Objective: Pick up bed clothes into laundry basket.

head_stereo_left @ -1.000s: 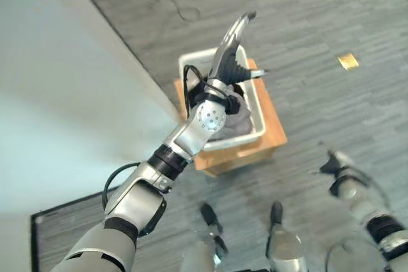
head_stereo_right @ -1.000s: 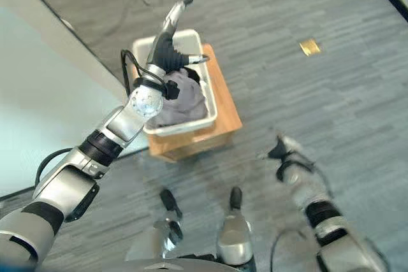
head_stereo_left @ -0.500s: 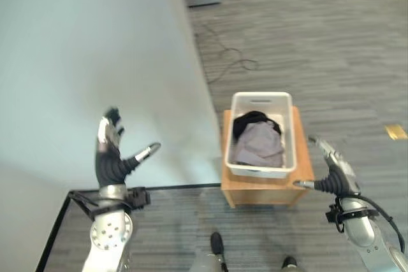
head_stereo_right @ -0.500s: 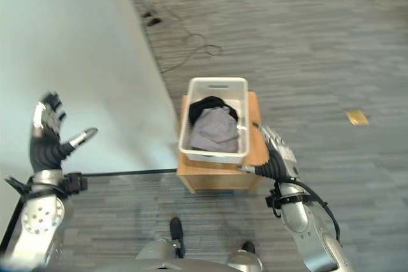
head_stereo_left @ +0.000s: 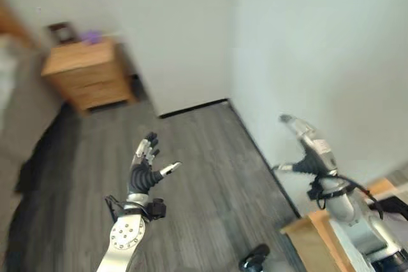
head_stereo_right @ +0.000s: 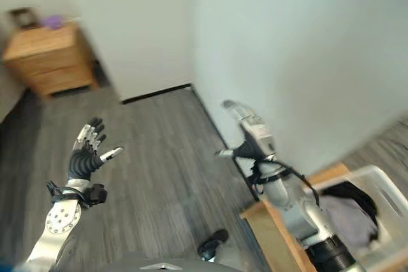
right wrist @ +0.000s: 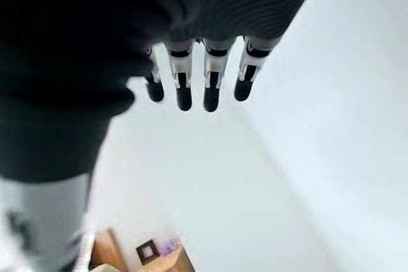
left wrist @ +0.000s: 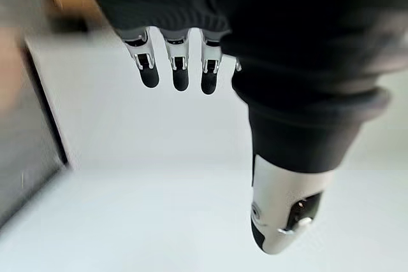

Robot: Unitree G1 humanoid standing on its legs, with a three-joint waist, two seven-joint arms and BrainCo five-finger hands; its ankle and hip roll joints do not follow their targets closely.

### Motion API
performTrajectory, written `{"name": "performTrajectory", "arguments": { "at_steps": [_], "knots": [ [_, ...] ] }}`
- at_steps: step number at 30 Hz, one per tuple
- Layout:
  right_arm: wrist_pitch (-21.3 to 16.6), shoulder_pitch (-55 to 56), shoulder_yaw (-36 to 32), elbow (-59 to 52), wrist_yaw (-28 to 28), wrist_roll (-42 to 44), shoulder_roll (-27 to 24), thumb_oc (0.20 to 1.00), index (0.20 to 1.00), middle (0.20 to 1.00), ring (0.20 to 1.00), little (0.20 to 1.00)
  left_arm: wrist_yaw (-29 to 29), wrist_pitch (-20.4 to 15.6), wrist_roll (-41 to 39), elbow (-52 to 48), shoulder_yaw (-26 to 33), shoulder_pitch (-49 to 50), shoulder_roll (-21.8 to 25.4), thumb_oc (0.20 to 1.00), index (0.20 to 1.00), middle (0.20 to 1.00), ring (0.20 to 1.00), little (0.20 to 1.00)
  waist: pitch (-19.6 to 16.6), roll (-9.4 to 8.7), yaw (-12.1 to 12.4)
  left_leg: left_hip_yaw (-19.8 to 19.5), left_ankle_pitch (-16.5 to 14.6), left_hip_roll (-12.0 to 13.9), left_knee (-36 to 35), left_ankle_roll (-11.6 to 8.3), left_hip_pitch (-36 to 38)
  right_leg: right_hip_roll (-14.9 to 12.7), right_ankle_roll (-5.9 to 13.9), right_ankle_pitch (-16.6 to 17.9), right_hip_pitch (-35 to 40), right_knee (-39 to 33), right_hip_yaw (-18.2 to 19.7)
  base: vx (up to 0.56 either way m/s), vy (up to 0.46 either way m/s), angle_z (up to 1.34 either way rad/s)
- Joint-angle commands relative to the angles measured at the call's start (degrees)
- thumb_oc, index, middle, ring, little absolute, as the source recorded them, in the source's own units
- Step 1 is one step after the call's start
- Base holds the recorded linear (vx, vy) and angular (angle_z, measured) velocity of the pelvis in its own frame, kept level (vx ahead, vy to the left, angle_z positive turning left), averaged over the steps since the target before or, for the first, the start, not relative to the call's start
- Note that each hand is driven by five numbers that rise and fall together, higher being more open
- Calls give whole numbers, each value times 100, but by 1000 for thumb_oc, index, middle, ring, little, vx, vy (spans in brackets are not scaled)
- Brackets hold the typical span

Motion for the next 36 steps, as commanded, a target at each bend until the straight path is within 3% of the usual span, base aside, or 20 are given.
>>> {"name": "performTrajectory", "arguments": {
  "at_steps": [1, 3, 4, 5, 6, 7, 8, 10, 12, 15, 17, 18, 19, 21, 24, 25, 26, 28, 32, 36],
  "knots": [
    [-89, -258, -61, -302, -114, 180, -171, 1000, 1000, 1000, 1000, 1000, -83, -226, -95, -530, -82, -333, -57, 1000, 1000, 1000, 1000, 1000, -56, 402, -410, -302, -390, 74, -999, 395, 1007, 166, 428, -466, 335, -302, -867, -133, 367, 207],
    [-76, -308, -52, -269, -81, 209, -126, 1000, 1000, 1000, 1000, 1000, -112, -231, -57, -594, -86, -367, 11, 1000, 1000, 1000, 1000, 1000, -21, 416, -466, -340, -360, -75, -1369, 453, 1082, -104, 591, -302, 249, 78, -946, -63, 200, 106],
    [-76, -439, 47, -178, 13, 281, -6, 1000, 1000, 1000, 1000, 1000, -99, -265, 15, -715, -85, -453, 79, 1000, 1000, 1000, 1000, 1000, 164, 502, -534, -616, -346, -119, -1729, 421, 1114, -718, 1030, 39, 67, 760, -826, -183, 127, 86],
    [-70, -465, 149, -148, 18, 320, 66, 1000, 1000, 1000, 1000, 1000, -55, -299, 48, -733, -108, -505, 51, 1000, 1000, 1000, 1000, 1000, 244, 511, -541, -789, -376, -53, -1732, 373, 1061, -904, 1319, 194, -30, 727, -386, -185, 116, 100],
    [-73, -497, 162, -128, 11, 320, 71, 1000, 1000, 1000, 1000, 1000, -44, -302, 58, -729, -99, -517, 49, 1000, 1000, 1000, 1000, 1000, 248, 500, -564, -809, -389, -81, -1734, 389, 1052, -946, 1375, 239, -35, 745, -379, -159, -113, 146],
    [12, -503, 276, 7, 15, 445, 201, 1000, 1000, 1000, 1000, 1000, 81, -322, 102, -453, -315, -736, -31, 1000, 1000, 1000, 1000, 1000, 391, 401, -864, -1626, -442, 116, -1782, 320, 658, -429, 1703, -193, -592, 449, 2387, 27, 20, 152],
    [61, -492, 264, 23, 36, 485, 212, 1000, 1000, 1000, 1000, 1000, 34, -370, 37, -366, -327, -815, -58, 1000, 1000, 1000, 1000, 1000, 442, 399, -869, -1996, -457, 21, -1826, 297, 559, -170, 1864, -251, -642, 424, 3349, -44, 11, 196],
    [98, -407, 269, 30, 69, 505, 327, 1000, 1000, 1000, 1000, 1000, -123, -400, -97, -182, -447, -887, -24, 1000, 1000, 1000, 1000, 1000, 662, 342, -814, -2766, -202, -210, -1832, 307, 179, 353, 1746, -336, -644, 406, 4525, -69, 23, 274],
    [127, -370, 288, 57, 109, 518, 394, 1000, 1000, 1000, 1000, 1000, -219, -361, -190, -89, -578, -911, 3, 1000, 1000, 1000, 1000, 1000, 737, 301, -830, -3480, -131, -387, -1832, 326, -66, 798, 1701, -408, -584, 187, 5208, 17, -49, 315],
    [170, -502, 454, 207, 185, 577, 403, 1000, 1000, 1000, 1000, 1000, -270, -312, -232, 39, -669, -1043, 3, 1000, 1000, 1000, 1000, 1000, 796, 233, -922, -4585, 51, -811, -1832, 402, -339, 1685, 1567, -374, -711, -167, 6705, 111, 23, 235],
    [155, -616, 568, 217, 280, 655, 411, 1000, 1000, 1000, 1000, 1000, -297, -349, -296, 62, -647, -1049, -12, 1000, 1000, 1000, 1000, 1000, 773, 184, -839, -4789, 95, -984, -1832, 424, -454, 1674, 1463, -233, -586, -486, 6910, 87, -45, 219],
    [85, -988, 862, 372, 387, 877, 403, 1000, 1000, 1000, 1000, 1000, -243, -373, -338, 29, -496, -975, 74, 1000, 1000, 1000, 1000, 1000, 784, 202, -672, -4934, 165, -1002, -1832, 425, -517, 1438, 1551, 145, -442, -1026, 6739, 131, -137, 193],
    [75, -1007, 872, 393, 382, 881, 407, 1000, 1000, 1000, 1000, 1000, -242, -368, -339, 21, -486, -972, 75, 1000, 1000, 1000, 1000, 1000, 791, 202, -696, -4953, 161, -1002, -1832, 424, -514, 1434, 1553, 160, -412, -1065, 6717, 110, -189, 156],
    [80, -1183, 941, 499, 380, 865, 359, 1000, 1000, 1000, 1000, 1000, -199, -363, -390, 28, -410, -942, 40, 1000, 1000, 1000, 1000, 1000, 843, 235, -552, -4570, 310, -814, -1832, 307, -620, 1051, 1609, 135, -286, -1180, 6039, -12, -51, 103],
    [146, -1389, 790, 615, 311, 871, 144, 1000, 1000, 1000, 1000, 1000, -256, -347, -539, 44, -258, -980, -38, 1000, 1000, 1000, 1000, 1000, 847, 173, -831, -1675, 703, 350, -1407, 34, -565, 211, 1840, 244, -90, -1180, 4653, -129, -21, 208],
    [218, -1506, 793, 670, 310, 945, 172, 1000, 1000, 1000, 1000, 1000, -283, -310, -593, 117, -246, -962, -46, 1000, 1000, 1000, 1000, 1000, 789, 195, -843, -1225, 632, 604, -1212, -59, -467, 118, 1881, 190, 67, -1180, 4383, -69, -18, 291],
    [217, -1512, 797, 675, 308, 946, 172, 1000, 1000, 1000, 1000, 1000, -284, -310, -594, 117, -242, -963, -47, 1000, 1000, 1000, 1000, 1000, 804, 201, -848, -1232, 616, 622, -1186, -67, -463, 128, 1879, 183, 84, -1180, 4377, -25, -10, 262],
    [250, -1442, 673, 504, 374, 1301, 303, 1000, 1000, 1000, 1000, 1000, -241, -227, -462, 237, -99, -936, 9, 1000, 1000, 1000, 1000, 1000, 692, 274, -794, -935, 631, 843, -967, -117, -488, -26, 1825, 166, 302, -1180, 3870, -57, 21, 100],
    [208, -1040, 622, 536, 639, 2235, 928, 1000, 1000, 1000, 1000, 1000, -258, -35, -360, 420, -45, -810, -8, 1000, 1000, 1000, 1000, 1000, 492, 357, -718, -1624, 819, 351, -1767, 78, -365, -173, 1847, 253, 702, -1073, 3389, 88, 166, 122],
    [202, -1035, 580, 424, 738, 2498, 1187, 1000, 1000, 1000, 1000, 1000, -225, 95, -172, 661, 105, -744, 146, 1000, 1000, 1000, 1000, 1000, 640, 342, -743, -1900, 574, 187, -1832, 185, -347, -300, 1856, 25, 252, 15, 3655, 26, 148, 81]
  ]
}}
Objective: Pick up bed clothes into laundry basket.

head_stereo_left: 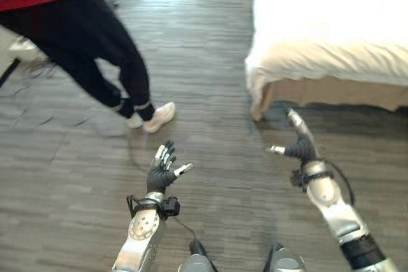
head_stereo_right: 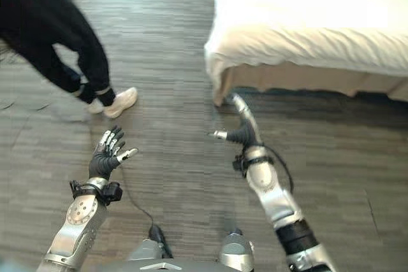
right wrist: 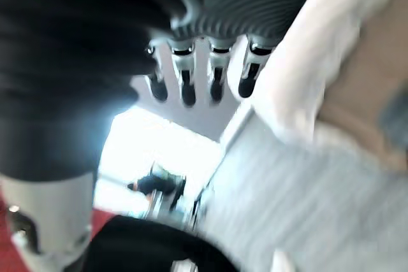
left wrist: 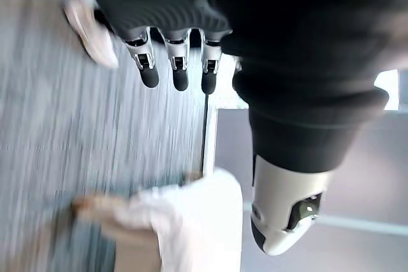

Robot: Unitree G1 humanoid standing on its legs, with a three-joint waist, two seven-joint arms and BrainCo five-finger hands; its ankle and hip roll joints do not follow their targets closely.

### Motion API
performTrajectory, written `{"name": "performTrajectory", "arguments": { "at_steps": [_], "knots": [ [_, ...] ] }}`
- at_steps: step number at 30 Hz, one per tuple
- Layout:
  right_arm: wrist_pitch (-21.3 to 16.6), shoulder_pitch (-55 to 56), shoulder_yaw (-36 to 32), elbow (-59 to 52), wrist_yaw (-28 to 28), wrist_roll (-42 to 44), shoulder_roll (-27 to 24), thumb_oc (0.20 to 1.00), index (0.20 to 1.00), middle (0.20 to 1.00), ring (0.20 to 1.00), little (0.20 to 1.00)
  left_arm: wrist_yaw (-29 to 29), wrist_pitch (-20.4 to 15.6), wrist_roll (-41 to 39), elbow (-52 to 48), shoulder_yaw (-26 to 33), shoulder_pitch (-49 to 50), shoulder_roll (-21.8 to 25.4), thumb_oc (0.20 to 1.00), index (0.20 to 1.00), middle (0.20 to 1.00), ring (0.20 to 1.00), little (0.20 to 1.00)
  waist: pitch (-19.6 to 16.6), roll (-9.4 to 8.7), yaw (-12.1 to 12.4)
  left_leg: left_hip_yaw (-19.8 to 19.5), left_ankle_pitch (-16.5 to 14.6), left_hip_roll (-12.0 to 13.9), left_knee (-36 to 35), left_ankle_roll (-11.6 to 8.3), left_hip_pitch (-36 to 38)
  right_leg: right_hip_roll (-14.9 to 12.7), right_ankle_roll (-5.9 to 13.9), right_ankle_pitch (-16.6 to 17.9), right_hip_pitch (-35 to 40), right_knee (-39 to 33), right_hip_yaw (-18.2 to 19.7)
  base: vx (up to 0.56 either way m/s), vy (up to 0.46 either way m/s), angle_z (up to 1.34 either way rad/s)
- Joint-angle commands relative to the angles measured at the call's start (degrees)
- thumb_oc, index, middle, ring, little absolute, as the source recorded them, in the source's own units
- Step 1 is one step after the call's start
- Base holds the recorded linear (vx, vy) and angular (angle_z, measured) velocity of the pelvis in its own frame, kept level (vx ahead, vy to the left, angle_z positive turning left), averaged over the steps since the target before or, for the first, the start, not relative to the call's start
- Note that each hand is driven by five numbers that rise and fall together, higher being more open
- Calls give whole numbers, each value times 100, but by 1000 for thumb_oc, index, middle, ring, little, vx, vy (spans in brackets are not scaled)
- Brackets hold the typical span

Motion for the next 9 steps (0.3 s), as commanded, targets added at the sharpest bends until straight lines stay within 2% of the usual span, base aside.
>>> {"name": "performTrajectory", "arguments": {
  "at_steps": [1, 2, 3, 6, 9],
  "knots": [
    [-284, -214, -171, -206, -42, 345, 158, 1000, 1000, 1000, 1000, 1000, 26, -134, 175, -211, 307, 58, 327, 1000, 1000, 1000, 1000, 1000, -224, -225, -193, 2, -828, 421, 0, -291, -391, -339, 555, 160, -185, 83, 196, -48, 74, 65],
    [-376, -204, -176, -299, -78, 595, 222, 1000, 1000, 1000, 1000, 1000, 113, -86, 224, -91, 293, 15, 385, 1000, 1000, 1000, 1000, 1000, -120, -234, -349, -274, -850, 284, 0, -217, -482, 414, 352, -14, -749, 96, 1012, 26, 117, 89],
    [-379, -307, -118, -323, -65, 711, 179, 1000, 1000, 1000, 1000, 1000, 58, -122, 142, -36, 334, 4, 365, 1000, 1000, 1000, 1000, 1000, -112, -237, -387, -526, -939, 59, 0, -171, -476, 840, 208, 81, -919, -321, 1439, 53, 140, 98],
    [-359, -414, -105, -300, -55, 697, 141, 1000, 1000, 1000, 1000, 1000, -44, -159, 176, 53, 388, 8, 316, 1000, 1000, 1000, 1000, 1000, -204, -283, -426, -548, -913, -44, 0, -172, -354, 857, 222, 410, -603, -986, 1591, 113, 50, 70],
    [-314, -481, -95, -290, -32, 644, 51, 1000, 1000, 1000, 1000, 1000, 2, -183, 183, 65, 475, 40, 180, 1000, 1000, 1000, 1000, 1000, -322, -265, -396, -424, -946, -21, 0, -162, -260, 814, 333, 456, -473, -1143, 1677, 87, 15, -23]
  ]
}}
